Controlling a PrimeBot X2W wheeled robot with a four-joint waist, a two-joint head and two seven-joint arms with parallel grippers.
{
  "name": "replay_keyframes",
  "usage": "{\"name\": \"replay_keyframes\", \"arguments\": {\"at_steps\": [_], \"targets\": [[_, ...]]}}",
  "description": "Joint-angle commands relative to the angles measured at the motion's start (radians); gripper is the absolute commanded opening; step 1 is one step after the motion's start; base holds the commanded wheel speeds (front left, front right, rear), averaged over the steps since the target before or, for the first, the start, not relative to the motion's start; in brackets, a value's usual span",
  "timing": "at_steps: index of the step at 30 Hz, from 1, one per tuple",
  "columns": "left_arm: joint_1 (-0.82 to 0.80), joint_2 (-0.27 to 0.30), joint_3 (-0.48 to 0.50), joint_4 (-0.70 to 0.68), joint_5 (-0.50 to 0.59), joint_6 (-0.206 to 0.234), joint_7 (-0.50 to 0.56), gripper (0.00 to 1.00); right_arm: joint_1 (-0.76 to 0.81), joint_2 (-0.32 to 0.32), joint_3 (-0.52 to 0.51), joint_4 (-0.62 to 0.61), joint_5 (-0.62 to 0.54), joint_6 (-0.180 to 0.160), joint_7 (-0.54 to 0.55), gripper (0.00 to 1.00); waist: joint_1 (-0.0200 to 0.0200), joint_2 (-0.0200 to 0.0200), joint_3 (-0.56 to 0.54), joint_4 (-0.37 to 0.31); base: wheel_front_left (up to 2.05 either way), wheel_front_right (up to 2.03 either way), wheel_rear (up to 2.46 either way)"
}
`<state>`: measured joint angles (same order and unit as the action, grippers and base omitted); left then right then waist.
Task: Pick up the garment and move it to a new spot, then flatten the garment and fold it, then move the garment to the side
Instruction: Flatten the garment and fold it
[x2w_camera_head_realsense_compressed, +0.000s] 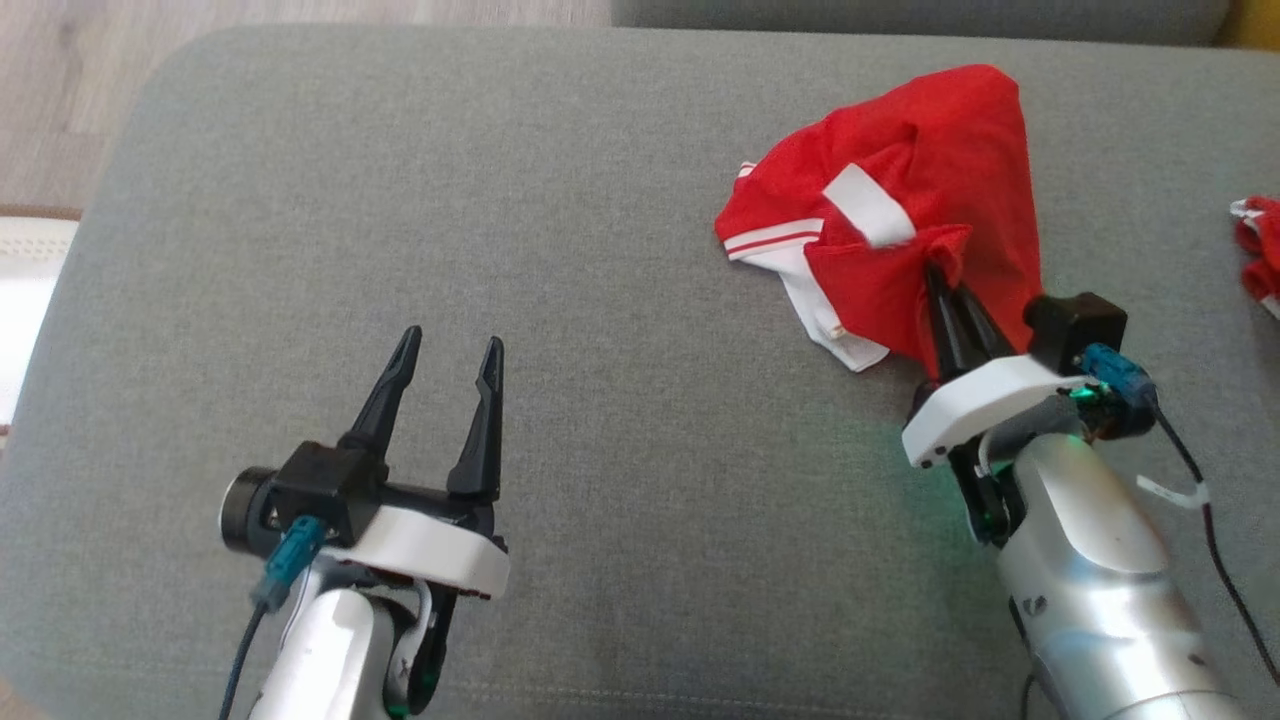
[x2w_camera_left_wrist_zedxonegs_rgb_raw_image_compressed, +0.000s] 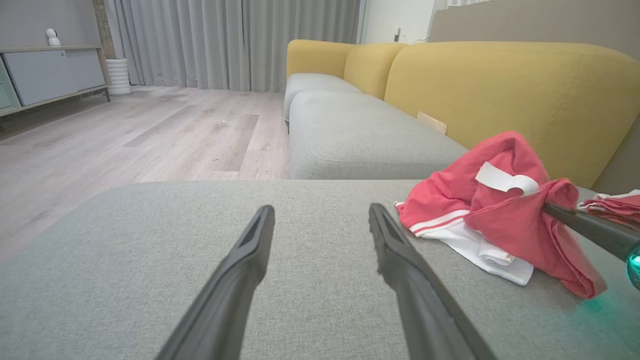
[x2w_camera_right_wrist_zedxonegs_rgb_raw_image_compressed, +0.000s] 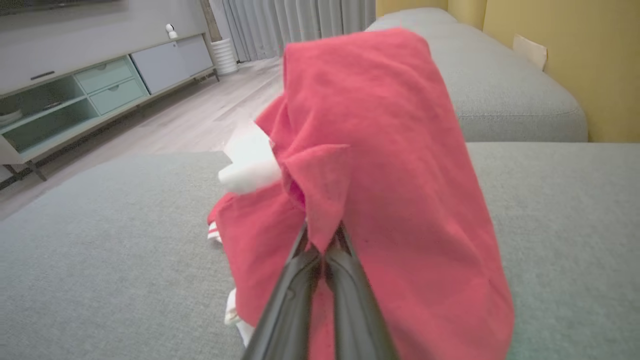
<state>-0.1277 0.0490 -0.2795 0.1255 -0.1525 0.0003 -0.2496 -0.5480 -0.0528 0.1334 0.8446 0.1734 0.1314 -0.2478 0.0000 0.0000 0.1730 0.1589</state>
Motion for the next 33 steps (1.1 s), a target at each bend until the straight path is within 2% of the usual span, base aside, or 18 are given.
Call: {"name": "replay_keyframes", "arguments": {"at_steps": [1,11,18,24,28,33], "targets": [[-0.025,0.001,0.035,-0.032,-0.008,0.005,-0.012,1.00,-0.039,0.003,0.027,-0.046,0.009,-0.001,-0.013,0.00,0.0000,0.0000,-0.012,-0.001,0.00,0.00,0.00],[-0.001,0.001,0.011,-0.029,-0.037,0.014,-0.012,1.00,-0.069,0.003,0.115,-0.221,0.031,-0.001,-0.014,0.00,0.0000,0.0000,-0.087,0.023,0.00,0.00,0.00],[0.013,0.001,0.003,-0.033,-0.059,0.022,-0.012,1.00,-0.248,0.003,0.195,-0.241,0.033,-0.001,0.023,0.00,0.0000,0.0000,-0.113,0.067,0.00,0.00,0.00],[0.020,0.001,-0.016,-0.030,-0.077,0.024,-0.012,1.00,-0.434,0.003,0.326,-0.247,0.174,-0.001,0.042,0.00,0.0000,0.0000,-0.123,0.120,0.00,0.00,0.00],[0.026,0.001,-0.023,-0.027,-0.081,0.026,-0.012,1.00,-0.583,0.003,0.284,-0.235,0.310,-0.001,0.009,0.00,0.0000,0.0000,-0.129,0.149,0.00,0.00,0.00],[0.032,0.001,-0.010,-0.030,-0.076,0.026,-0.012,1.00,-0.736,0.003,0.156,-0.150,0.354,-0.001,-0.012,0.00,0.0000,0.0000,-0.122,0.152,0.00,0.00,0.00]]}}
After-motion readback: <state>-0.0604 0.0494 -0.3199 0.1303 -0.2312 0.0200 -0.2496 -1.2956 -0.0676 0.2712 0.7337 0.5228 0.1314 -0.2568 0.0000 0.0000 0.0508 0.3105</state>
